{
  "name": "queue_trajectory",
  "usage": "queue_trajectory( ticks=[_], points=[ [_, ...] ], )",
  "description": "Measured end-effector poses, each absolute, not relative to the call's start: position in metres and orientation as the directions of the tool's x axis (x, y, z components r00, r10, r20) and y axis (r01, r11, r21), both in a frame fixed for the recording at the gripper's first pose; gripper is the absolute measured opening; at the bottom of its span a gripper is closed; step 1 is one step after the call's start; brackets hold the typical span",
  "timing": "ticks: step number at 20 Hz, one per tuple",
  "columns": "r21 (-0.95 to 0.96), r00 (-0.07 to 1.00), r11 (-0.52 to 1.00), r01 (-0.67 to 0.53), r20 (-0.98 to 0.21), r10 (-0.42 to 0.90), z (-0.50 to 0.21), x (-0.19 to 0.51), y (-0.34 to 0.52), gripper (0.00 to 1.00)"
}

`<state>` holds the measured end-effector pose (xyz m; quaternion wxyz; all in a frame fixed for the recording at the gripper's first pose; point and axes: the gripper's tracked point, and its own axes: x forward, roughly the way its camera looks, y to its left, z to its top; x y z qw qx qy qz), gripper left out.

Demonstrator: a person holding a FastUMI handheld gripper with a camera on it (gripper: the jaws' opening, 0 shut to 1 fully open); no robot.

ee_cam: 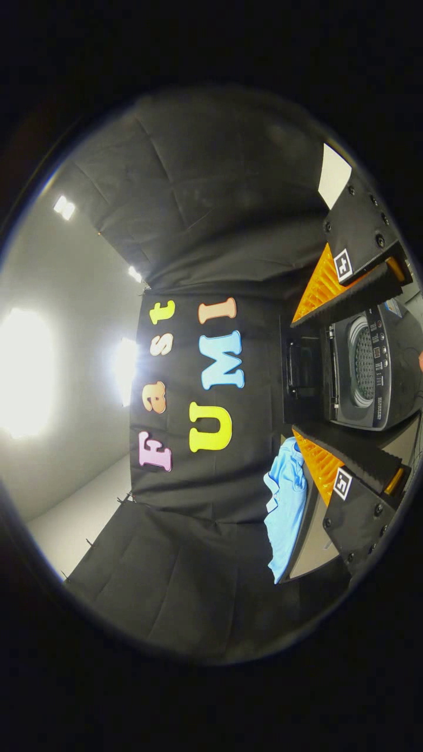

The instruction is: Put the clothes into the washing machine and then close the washing machine lid.

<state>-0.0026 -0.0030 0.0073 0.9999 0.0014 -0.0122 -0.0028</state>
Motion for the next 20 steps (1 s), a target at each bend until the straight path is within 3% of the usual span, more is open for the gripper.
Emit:
queue_trajectory(
  ticks=[10, 20],
  points=[
    [-0.002, 1.000, 1.000, 0.003, 0.023, -0.003, 0.015, 0.001, 0.008, 0.98],
    [0.084, 0.984, 0.981, -0.175, -0.017, 0.177, 0.039, 0.030, 0.083, 0.98]
  ],
)
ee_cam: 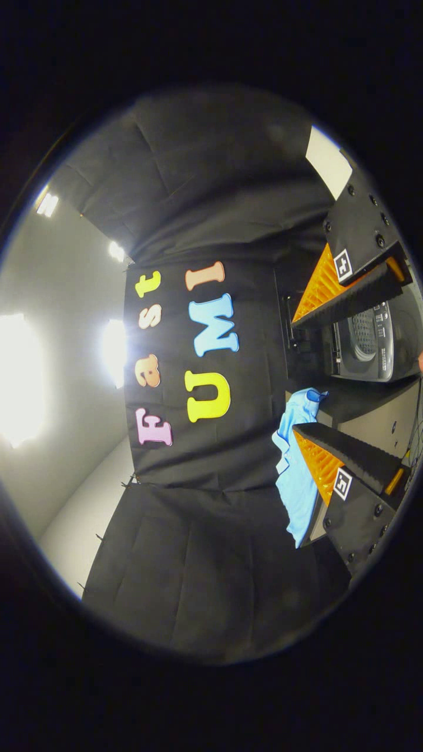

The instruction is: Put the clothes into the washing machine and then close the washing machine lid.

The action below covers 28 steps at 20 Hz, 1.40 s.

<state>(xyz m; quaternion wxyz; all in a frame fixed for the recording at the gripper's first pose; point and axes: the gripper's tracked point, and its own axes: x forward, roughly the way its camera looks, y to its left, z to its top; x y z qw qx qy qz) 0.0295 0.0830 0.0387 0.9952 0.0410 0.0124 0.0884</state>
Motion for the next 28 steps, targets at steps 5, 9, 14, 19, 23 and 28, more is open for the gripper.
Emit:
queue_trajectory(
  ticks=[5, 9, 14, 19, 23, 28],
  points=[
    [0.078, 0.967, 0.965, -0.251, -0.033, 0.255, 0.046, 0.067, 0.132, 0.98],
    [0.094, 0.947, 0.946, -0.311, -0.053, 0.317, 0.051, 0.097, 0.172, 0.98],
    [0.102, 0.920, 0.925, -0.366, -0.112, 0.376, 0.049, 0.139, 0.217, 0.98],
    [0.101, 0.891, 0.908, -0.406, -0.177, 0.418, 0.039, 0.177, 0.259, 0.98],
    [0.078, 0.865, 0.894, -0.440, -0.228, 0.446, 0.029, 0.199, 0.291, 0.98],
    [0.061, 0.830, 0.876, -0.479, -0.293, 0.474, 0.015, 0.217, 0.322, 0.98]
  ],
)
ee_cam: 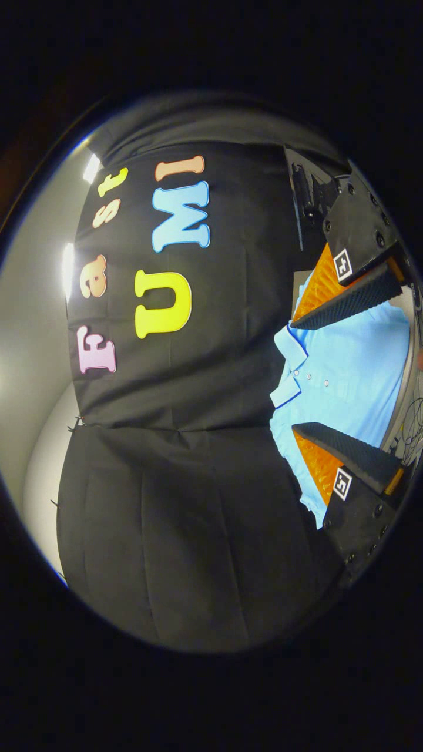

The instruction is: Put the clothes into the washing machine and then close the washing machine lid.

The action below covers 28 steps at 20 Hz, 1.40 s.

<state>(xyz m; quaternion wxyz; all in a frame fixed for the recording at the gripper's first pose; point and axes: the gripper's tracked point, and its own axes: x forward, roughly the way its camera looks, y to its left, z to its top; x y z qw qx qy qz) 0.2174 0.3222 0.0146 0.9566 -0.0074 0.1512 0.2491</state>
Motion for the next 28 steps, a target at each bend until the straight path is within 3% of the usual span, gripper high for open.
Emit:
queue_trajectory(
  ticks=[12, 28],
  points=[
    [0.111, 0.660, 0.845, -0.523, -0.575, 0.484, -0.045, 0.247, 0.373, 0.99],
    [0.148, 0.487, 0.860, -0.487, -0.772, 0.409, -0.097, 0.265, 0.388, 0.97]
  ],
)
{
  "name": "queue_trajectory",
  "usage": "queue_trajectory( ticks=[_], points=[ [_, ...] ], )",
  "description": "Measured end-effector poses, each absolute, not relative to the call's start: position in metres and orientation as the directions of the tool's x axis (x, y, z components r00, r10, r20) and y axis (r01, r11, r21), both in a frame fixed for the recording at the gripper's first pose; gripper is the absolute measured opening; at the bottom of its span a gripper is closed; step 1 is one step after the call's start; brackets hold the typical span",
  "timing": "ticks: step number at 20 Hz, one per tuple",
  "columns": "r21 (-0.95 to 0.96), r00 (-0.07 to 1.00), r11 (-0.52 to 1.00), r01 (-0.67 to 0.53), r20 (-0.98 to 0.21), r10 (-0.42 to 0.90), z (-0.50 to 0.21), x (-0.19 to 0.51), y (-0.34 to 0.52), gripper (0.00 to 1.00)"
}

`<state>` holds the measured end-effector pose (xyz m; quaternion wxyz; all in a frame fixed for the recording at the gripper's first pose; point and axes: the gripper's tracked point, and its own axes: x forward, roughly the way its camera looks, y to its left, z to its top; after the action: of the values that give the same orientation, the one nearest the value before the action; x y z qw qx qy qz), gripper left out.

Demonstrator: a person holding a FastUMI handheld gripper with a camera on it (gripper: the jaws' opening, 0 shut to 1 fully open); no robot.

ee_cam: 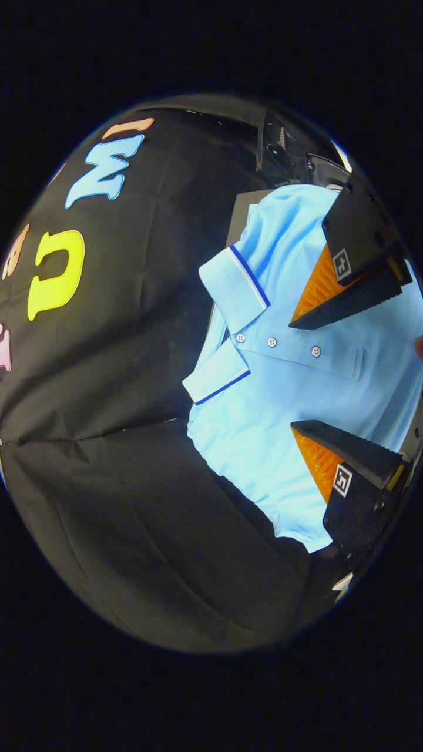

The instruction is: Put the clothes into the washing machine and then close the washing machine lid.

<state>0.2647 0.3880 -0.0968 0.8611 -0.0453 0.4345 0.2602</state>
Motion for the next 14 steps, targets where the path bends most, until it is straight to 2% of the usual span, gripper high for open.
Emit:
queue_trajectory(
  ticks=[9, 11, 14],
  points=[
    [0.126, 0.423, 0.850, -0.512, -0.824, 0.377, -0.1100, 0.2632, 0.3866, 0.97],
    [0.080, 0.417, 0.830, -0.552, -0.836, 0.358, -0.1103, 0.2601, 0.3847, 0.93],
    [0.085, 0.399, 0.841, -0.535, -0.852, 0.340, -0.1118, 0.2601, 0.3829, 0.91]
  ],
)
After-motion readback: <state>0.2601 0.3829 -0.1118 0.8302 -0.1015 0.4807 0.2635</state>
